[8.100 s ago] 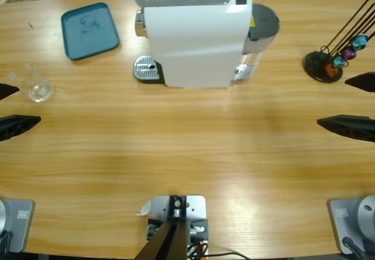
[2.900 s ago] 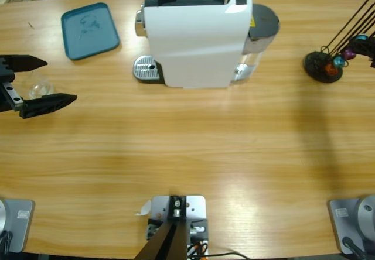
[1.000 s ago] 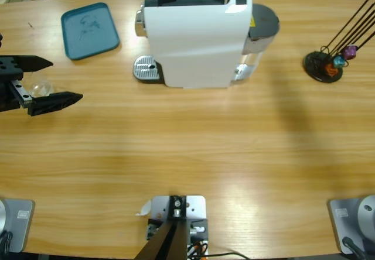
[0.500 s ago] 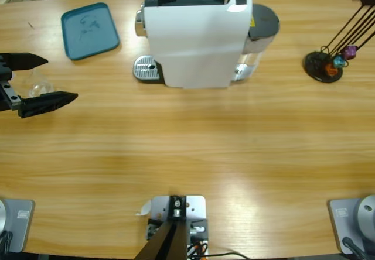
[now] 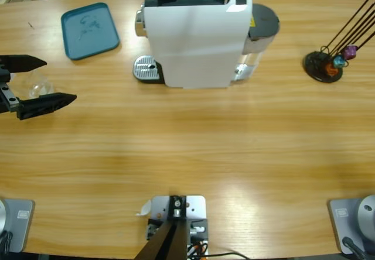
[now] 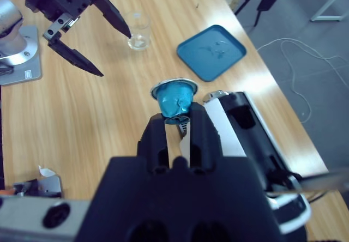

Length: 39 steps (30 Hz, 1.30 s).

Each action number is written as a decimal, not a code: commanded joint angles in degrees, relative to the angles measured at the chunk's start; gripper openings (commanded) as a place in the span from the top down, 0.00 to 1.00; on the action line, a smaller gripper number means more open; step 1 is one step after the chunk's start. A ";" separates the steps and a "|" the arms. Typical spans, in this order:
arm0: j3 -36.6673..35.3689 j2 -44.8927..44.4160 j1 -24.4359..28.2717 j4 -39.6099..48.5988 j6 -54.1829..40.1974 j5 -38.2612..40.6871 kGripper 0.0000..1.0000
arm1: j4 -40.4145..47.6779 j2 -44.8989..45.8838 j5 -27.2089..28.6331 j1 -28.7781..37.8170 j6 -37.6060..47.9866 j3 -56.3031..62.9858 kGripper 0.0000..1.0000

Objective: Pour coffee

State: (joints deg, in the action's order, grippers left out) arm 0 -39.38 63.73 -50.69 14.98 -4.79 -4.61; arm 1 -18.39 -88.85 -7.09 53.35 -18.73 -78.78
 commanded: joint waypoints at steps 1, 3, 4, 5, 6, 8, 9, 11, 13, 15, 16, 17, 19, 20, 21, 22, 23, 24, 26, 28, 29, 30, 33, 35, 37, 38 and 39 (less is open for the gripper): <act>1.17 -0.81 -0.46 -0.43 1.19 -1.44 0.03 | 0.62 -10.75 2.64 -0.28 -6.29 -5.70 1.00; 1.50 -1.29 -0.46 -0.39 1.23 -1.61 0.03 | 0.55 -12.19 4.73 -1.32 -7.81 -7.14 1.00; 1.78 -1.50 -0.46 -0.39 1.37 -1.66 0.03 | 0.55 -12.89 6.05 -1.93 -8.69 -7.65 1.00; 2.03 -1.64 -0.46 -0.39 1.51 -1.72 0.03 | 0.55 -13.58 6.95 -2.58 -9.29 -8.05 1.00; 2.22 -1.68 -0.46 -0.39 1.54 -1.72 0.03 | 0.57 -14.07 7.28 -3.25 -9.63 -8.30 1.00; 2.45 -1.55 -0.46 -0.39 1.54 -1.72 0.03 | 0.55 -14.42 7.67 -4.62 -10.10 -8.35 1.00; 2.47 -1.43 -0.46 -0.39 1.54 -1.75 0.03 | 0.55 -14.24 7.61 -5.45 -10.45 -8.18 1.00; 2.47 -0.96 -0.46 -0.46 1.54 -1.80 0.03 | 0.36 -13.93 7.44 -6.75 -11.05 -7.97 1.00; 2.42 -0.41 -0.46 -0.53 1.54 -1.80 0.03 | -0.33 -13.61 7.30 -7.68 -11.21 -7.88 1.00; 2.42 -0.08 -0.46 -0.64 1.54 -1.80 0.03 | -0.59 -13.45 6.38 -7.91 -11.33 -7.69 1.00; 2.47 -0.01 -0.46 -0.65 1.54 -1.80 0.03 | -0.59 -13.49 5.91 -7.98 -11.33 -7.16 1.00; 2.49 -0.02 -0.46 -0.65 1.54 -1.80 0.03 | -0.55 -13.61 5.42 -8.07 -11.33 -6.74 1.00; 2.57 -0.30 -0.46 -0.65 1.63 -1.80 0.03 | -0.29 -14.09 4.61 -8.10 -11.17 -6.12 1.00; 2.64 -0.36 -0.46 -0.65 1.72 -1.80 0.03 | -0.26 -14.45 4.34 -8.12 -11.15 -6.16 1.00; 2.64 -0.32 -0.46 -0.65 1.81 -1.80 0.03 | -0.24 -14.74 4.19 -8.10 -11.15 -6.16 1.00; 2.57 -0.27 -0.46 -0.65 1.81 -1.80 0.03 | -0.24 -14.95 3.99 -8.09 -11.08 -5.95 1.00; 2.50 -0.20 -0.46 -0.65 1.81 -1.80 0.03 | -0.24 -15.03 3.76 -8.09 -10.91 -5.61 1.00; 2.47 -0.18 -0.46 -0.69 1.81 -1.80 0.03 | -0.24 -15.03 3.46 -8.09 -10.75 -5.51 1.00; 2.56 -0.18 -0.46 -0.74 1.81 -1.80 0.03 | -0.24 -15.05 3.48 -8.00 -10.57 -4.84 1.00; 2.64 -0.18 -0.46 -0.74 1.81 -1.80 0.03 | -0.22 -15.47 3.92 -8.00 -9.66 -4.12 1.00; 2.64 -0.18 -0.46 -0.73 1.81 -1.80 0.03 | -0.03 -15.72 3.99 -8.00 -9.24 -3.70 1.00; 2.64 -0.27 -0.46 -0.71 1.81 -1.80 0.03 | 0.06 -15.86 4.01 -8.00 -9.08 -3.50 1.00; 2.82 -0.45 -0.46 -0.73 1.84 -1.80 0.03 | 0.36 -16.14 4.01 -8.00 -9.04 -3.99 1.00; 2.84 -0.48 -0.46 -0.73 1.98 -1.80 0.03 | 0.38 -16.39 3.89 -8.14 -9.04 -4.45 1.00; 2.94 -0.78 -0.46 -0.71 2.07 -1.82 0.03 | 0.38 -16.55 3.90 -8.46 -9.08 -4.63 1.00; 3.08 -0.97 -0.46 -0.67 2.07 -1.89 0.03 | 0.38 -16.62 3.94 -8.53 -9.10 -4.70 1.00; 3.26 -1.17 -0.46 -0.71 2.14 -1.89 0.03 | 0.38 -16.72 3.99 -8.53 -9.04 -4.71 1.00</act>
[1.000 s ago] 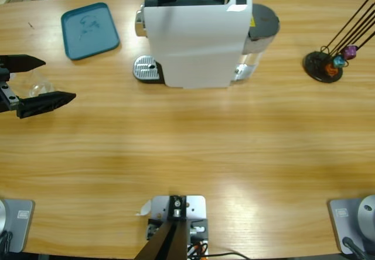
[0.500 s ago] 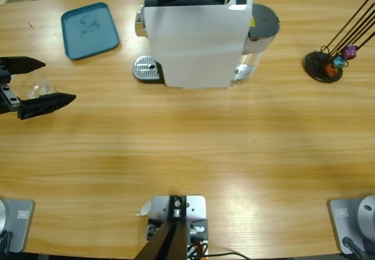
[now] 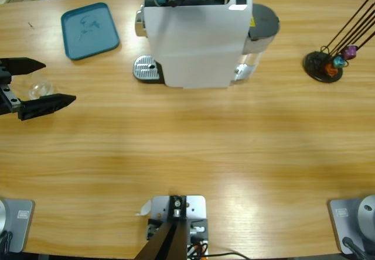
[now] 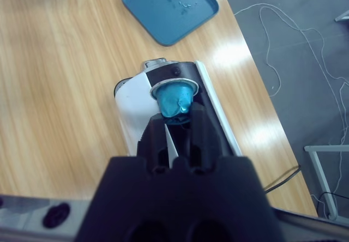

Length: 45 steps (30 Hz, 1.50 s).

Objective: Pour coffee

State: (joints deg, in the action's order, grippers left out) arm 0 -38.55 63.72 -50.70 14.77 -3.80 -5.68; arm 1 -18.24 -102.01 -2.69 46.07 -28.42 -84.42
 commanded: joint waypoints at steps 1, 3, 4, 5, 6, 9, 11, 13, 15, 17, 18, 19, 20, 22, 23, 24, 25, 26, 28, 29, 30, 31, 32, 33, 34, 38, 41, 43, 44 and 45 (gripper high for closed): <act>2.69 -1.23 -0.46 -0.52 1.16 -0.82 0.03 | 0.22 -3.74 -0.39 -1.24 0.63 0.92 1.00; 2.87 -1.28 -0.46 -0.54 1.27 -0.82 0.03 | 0.22 -3.97 -0.33 -1.24 0.65 0.94 1.00; 2.92 -1.28 -0.46 -0.52 1.34 -0.84 0.03 | 0.22 -4.09 -0.30 -1.24 0.65 0.92 1.00; 2.96 -1.23 -0.46 -0.52 1.34 -0.91 0.03 | 0.22 -4.22 -0.30 -1.24 0.74 0.92 1.00; 2.96 -1.21 -0.46 -0.54 1.34 -0.91 0.03 | 0.22 -4.25 -0.30 -1.24 0.83 0.85 1.00; 2.97 -1.02 -0.46 -0.54 1.42 -0.91 0.03 | 0.22 -3.87 1.34 -1.24 0.83 0.61 0.83; 2.96 -0.74 -0.46 -0.54 1.42 -0.91 0.03 | 0.38 -3.07 3.83 -0.88 0.81 0.89 0.50; 2.96 -0.61 -0.46 -0.71 1.51 -0.91 0.03 | 1.96 -1.79 5.36 -0.47 0.74 1.57 0.35; 2.97 -0.53 -0.46 -0.71 1.51 -0.91 0.03 | 3.77 -0.67 5.38 -0.37 0.74 2.21 0.34; 2.97 -0.58 -0.46 -0.71 1.49 -0.91 0.03 | 4.56 0.21 4.91 -0.12 0.74 2.33 0.34; 2.96 -0.61 -0.46 -0.75 1.51 -0.91 0.03 | 4.76 0.69 4.59 0.09 0.74 2.31 0.34; 2.96 -0.61 -0.46 -0.80 1.53 -0.91 0.03 | 4.85 1.21 3.73 0.37 0.77 2.21 0.35; 2.96 -0.58 -0.46 -0.80 1.67 -0.91 0.03 | 4.88 1.74 2.55 0.83 0.91 2.10 0.40; 2.96 -0.53 -0.46 -0.80 1.83 -0.91 0.03 | 4.79 3.24 -1.11 2.43 3.48 2.08 0.74; 2.87 -0.70 -0.46 -0.94 1.97 -0.93 0.03 | 4.69 4.08 -2.37 3.22 5.75 2.17 0.94; 2.87 -0.89 -0.46 -0.98 2.06 -1.00 0.03 | 4.37 4.98 -2.78 3.99 8.61 2.47 1.00; 2.87 -1.02 -0.46 -0.98 2.18 -1.00 0.03 | 4.28 5.91 -1.83 4.91 11.18 3.19 1.00; 2.87 -1.14 -0.46 -0.98 2.36 -1.00 0.03 | 4.39 6.72 -0.47 5.87 13.76 4.12 1.00; 2.73 -1.47 -0.46 -0.98 2.74 -1.00 0.03 | 5.60 8.72 1.62 7.33 20.58 6.92 1.00; 2.59 -1.60 -0.46 -0.98 2.78 -1.00 0.03 | 6.09 10.16 3.94 8.21 25.10 9.01 1.00; 2.41 -1.74 -0.46 -0.98 2.88 -1.00 0.03 | 5.80 11.30 5.66 9.02 28.41 10.54 1.00; 2.29 -2.00 -0.46 -0.98 3.01 -1.00 0.03 | 5.27 12.45 6.65 9.58 32.03 12.28 1.00; 2.22 -2.18 -0.46 -0.98 3.11 -0.96 0.03 | 4.21 13.62 7.47 10.08 35.40 14.04 1.00; 2.17 -2.46 -0.46 -0.98 3.23 -0.91 0.03 | 3.74 15.10 8.60 10.53 38.14 16.18 1.00; 2.17 -2.81 -0.46 -0.98 3.36 -0.88 0.03 | 3.74 16.89 9.99 10.71 40.83 18.54 1.00; 2.25 -4.46 -0.46 -0.69 3.71 -0.65 0.03 | 1.33 23.68 20.81 10.71 50.29 25.11 1.00; 2.27 -5.27 -0.77 -0.36 4.38 -0.65 0.03 | 0.05 26.37 29.08 10.67 56.02 26.78 1.00; 2.06 -5.27 -1.28 -0.38 4.61 -0.61 0.03 | 0.87 27.34 32.78 8.92 58.87 26.76 1.00; 1.95 -5.20 -1.42 -0.40 4.68 -0.65 0.03 | 3.53 27.72 34.03 6.47 61.08 26.83 1.00; 1.90 -5.10 -1.42 -0.40 4.75 -0.65 0.03 | 7.15 27.63 34.59 4.31 63.46 27.15 1.00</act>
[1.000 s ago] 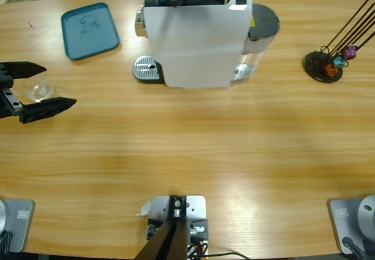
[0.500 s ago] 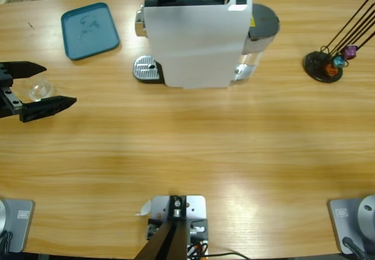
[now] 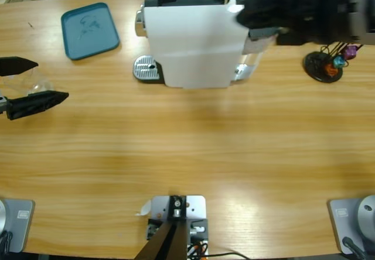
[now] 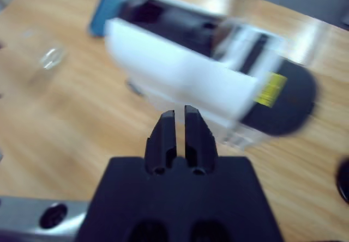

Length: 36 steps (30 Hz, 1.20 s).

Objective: Pour coffee

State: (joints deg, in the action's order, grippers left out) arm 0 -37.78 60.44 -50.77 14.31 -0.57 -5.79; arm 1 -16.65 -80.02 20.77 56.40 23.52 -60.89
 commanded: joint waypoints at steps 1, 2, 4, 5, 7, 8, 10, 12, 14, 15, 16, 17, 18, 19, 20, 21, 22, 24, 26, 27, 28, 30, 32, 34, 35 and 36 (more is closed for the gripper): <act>1.13 -1.73 -1.35 0.05 1.53 -0.54 0.03 | 10.53 5.07 11.34 -7.97 14.13 4.26 1.00; 1.13 -1.59 -1.35 0.05 1.57 -0.54 0.03 | 14.50 3.75 11.31 -9.69 16.86 4.22 1.00; 1.13 -1.38 -1.35 0.02 1.62 -0.54 0.03 | 17.28 -0.17 11.13 -11.68 21.15 1.69 1.00; 1.13 -1.29 -1.35 0.05 1.62 -0.54 0.03 | 17.35 -2.14 11.04 -12.05 22.59 0.09 1.00; 1.36 -1.29 -1.35 0.11 1.62 -0.54 0.03 | 17.51 -5.48 10.44 -12.10 24.63 -2.12 1.00; 1.45 -1.22 -1.35 0.07 1.66 -0.50 0.03 | 18.69 -7.08 8.93 -12.10 26.16 -2.65 1.00; 1.66 -0.64 -1.38 0.09 1.71 -0.17 0.03 | 21.08 -9.13 6.37 -11.98 28.32 -2.58 1.00; 1.75 0.22 -1.95 0.04 1.71 -0.10 0.03 | 24.12 -10.96 3.84 -10.78 28.76 -2.58 1.00; 1.83 1.17 -1.97 -0.10 1.71 -0.08 0.03 | 27.30 -12.37 1.74 -9.64 28.83 -2.58 1.00; 1.83 1.72 -2.07 -0.21 1.67 -0.01 0.03 | 28.39 -13.14 1.11 -9.08 28.88 -2.69 1.00; 1.76 2.38 -2.46 -0.30 1.62 -0.01 0.03 | 29.08 -13.79 1.02 -8.41 29.13 -2.88 1.00; 1.69 3.05 -2.91 -0.42 1.62 -0.01 0.03 | 29.39 -14.42 1.08 -7.78 29.41 -3.18 1.00; 1.66 3.61 -3.27 -0.54 1.62 0.01 0.03 | 29.39 -15.06 1.09 -7.44 29.64 -3.53 1.00; 1.68 4.04 -3.51 -0.60 1.62 0.08 0.03 | 29.39 -15.46 1.11 -7.28 29.81 -3.86 1.00; 1.66 4.42 -3.79 -0.65 1.62 0.08 0.03 | 29.39 -15.64 1.04 -7.23 29.78 -4.07 1.00; 1.69 4.70 -4.00 -0.68 1.62 0.08 0.03 | 29.29 -15.69 0.95 -6.97 29.46 -4.27 1.00; 1.80 4.90 -4.07 -0.68 1.62 0.06 0.03 | 29.15 -15.72 1.01 -6.49 28.99 -4.46 1.00; 1.97 4.83 -4.07 -0.67 1.62 -0.15 0.03 | 29.13 -16.50 1.11 -5.25 28.19 -5.27 1.00; 2.01 4.04 -4.09 -0.60 1.62 -0.20 0.03 | 29.09 -18.57 0.76 -4.00 26.72 -6.52 1.00; 2.01 3.67 -4.09 -0.54 1.62 -0.24 0.03 | 29.01 -19.61 0.32 -3.38 25.12 -7.20 1.00; 2.01 3.37 -4.07 -0.51 1.62 -0.29 0.03 | 28.60 -20.49 -0.14 -2.66 23.22 -7.91 1.00; 1.90 2.86 -4.09 -0.51 1.62 -0.59 0.03 | 23.40 -22.25 -0.31 -0.94 18.37 -10.86 1.00; 1.68 3.00 -4.07 -0.51 1.62 -0.62 0.03 | 18.88 -24.16 -0.12 -0.41 16.10 -12.58 1.00; 1.55 2.75 -4.11 -0.42 1.66 -0.62 0.03 | 17.21 -25.78 -0.05 -0.41 14.75 -13.09 1.00; 1.48 2.38 -4.09 -0.23 1.64 -0.71 0.03 | 16.72 -26.50 -0.03 -0.36 14.22 -13.41 1.00; 1.57 1.80 -4.07 -0.05 1.62 -1.06 0.03 | 15.91 -27.57 -0.03 0.03 13.25 -14.18 1.00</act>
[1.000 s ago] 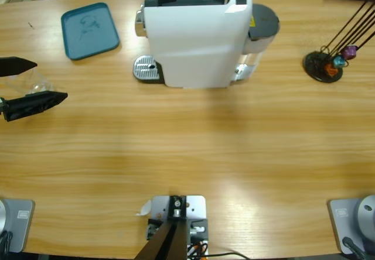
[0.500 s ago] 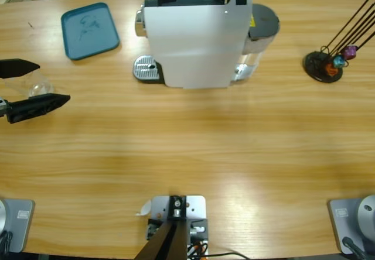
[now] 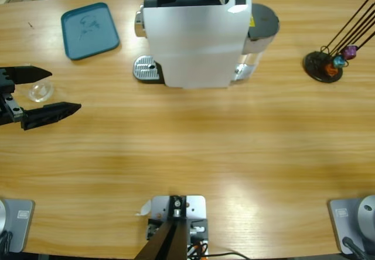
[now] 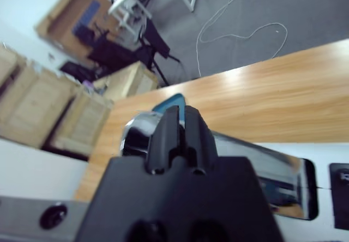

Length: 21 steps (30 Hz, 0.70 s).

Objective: Pour coffee

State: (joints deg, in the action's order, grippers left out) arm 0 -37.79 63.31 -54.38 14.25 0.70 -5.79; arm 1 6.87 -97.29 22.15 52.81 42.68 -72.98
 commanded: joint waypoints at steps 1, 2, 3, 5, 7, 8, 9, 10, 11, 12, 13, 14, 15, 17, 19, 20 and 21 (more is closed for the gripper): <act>1.68 -1.50 -0.49 0.22 0.36 -1.38 0.03 | -8.30 -11.34 -1.33 3.87 -6.70 -2.64 1.00; 1.86 -1.84 -0.48 0.46 0.43 -1.52 0.03 | -8.44 -12.38 -1.32 3.97 -7.03 -2.66 1.00; 1.98 -2.07 -0.46 0.64 0.44 -1.50 0.03 | -8.45 -13.38 -1.35 3.94 -7.33 -2.54 1.00; 2.09 -2.28 -0.46 1.13 0.44 -1.50 0.03 | -8.42 -14.56 -1.77 3.94 -7.63 -2.43 1.00; 2.19 -2.38 -0.48 1.22 0.44 -1.50 0.03 | -8.86 -15.82 -2.97 3.99 -8.10 -2.52 1.00; 2.14 -2.26 -0.48 1.20 0.44 -1.50 0.03 | -9.37 -16.54 -3.53 4.06 -8.31 -2.50 1.00; 2.00 -2.08 -0.48 1.18 0.44 -1.50 0.03 | -9.86 -17.37 -4.20 4.06 -8.54 -2.13 1.00; 1.91 -1.98 -0.46 1.15 0.44 -1.50 0.03 | -10.28 -17.93 -4.73 4.06 -8.63 -1.87 1.00; 1.86 -1.98 -0.46 1.18 0.44 -1.52 0.03 | -10.51 -18.42 -5.08 4.09 -8.67 -1.50 1.00; 1.84 -1.96 -0.46 1.18 0.43 -1.52 0.03 | -10.79 -18.85 -5.41 4.18 -8.67 -1.17 1.00; 1.86 -1.96 -0.46 1.18 0.44 -1.56 0.03 | -11.62 -19.25 -5.62 4.32 -8.58 -1.11 1.00; 1.89 -1.96 -0.44 1.15 0.44 -1.59 0.03 | -12.90 -19.60 -5.82 4.45 -8.30 -1.13 1.00; 1.91 -1.91 -0.30 1.15 0.44 -1.57 0.03 | -14.55 -20.08 -6.12 4.52 -7.93 -1.31 1.00; 1.75 -1.71 -0.11 1.13 0.37 -1.59 0.03 | -18.12 -21.27 -6.61 4.59 -6.85 -1.29 1.00; 1.67 -1.61 -0.11 1.13 0.37 -1.59 0.03 | -20.20 -22.20 -7.03 4.59 -6.22 -1.29 1.00; 1.65 -1.61 -0.11 1.13 0.39 -1.59 0.03 | -20.76 -22.43 -7.24 4.59 -5.82 -1.34 1.00; 1.67 -1.63 -0.11 1.13 0.43 -1.59 0.03 | -21.09 -22.50 -7.35 4.59 -5.66 -1.47 1.00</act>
State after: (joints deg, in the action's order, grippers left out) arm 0 -37.78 61.97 -54.39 14.80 0.70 -6.50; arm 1 -5.59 -107.15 17.71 55.32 35.20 -79.32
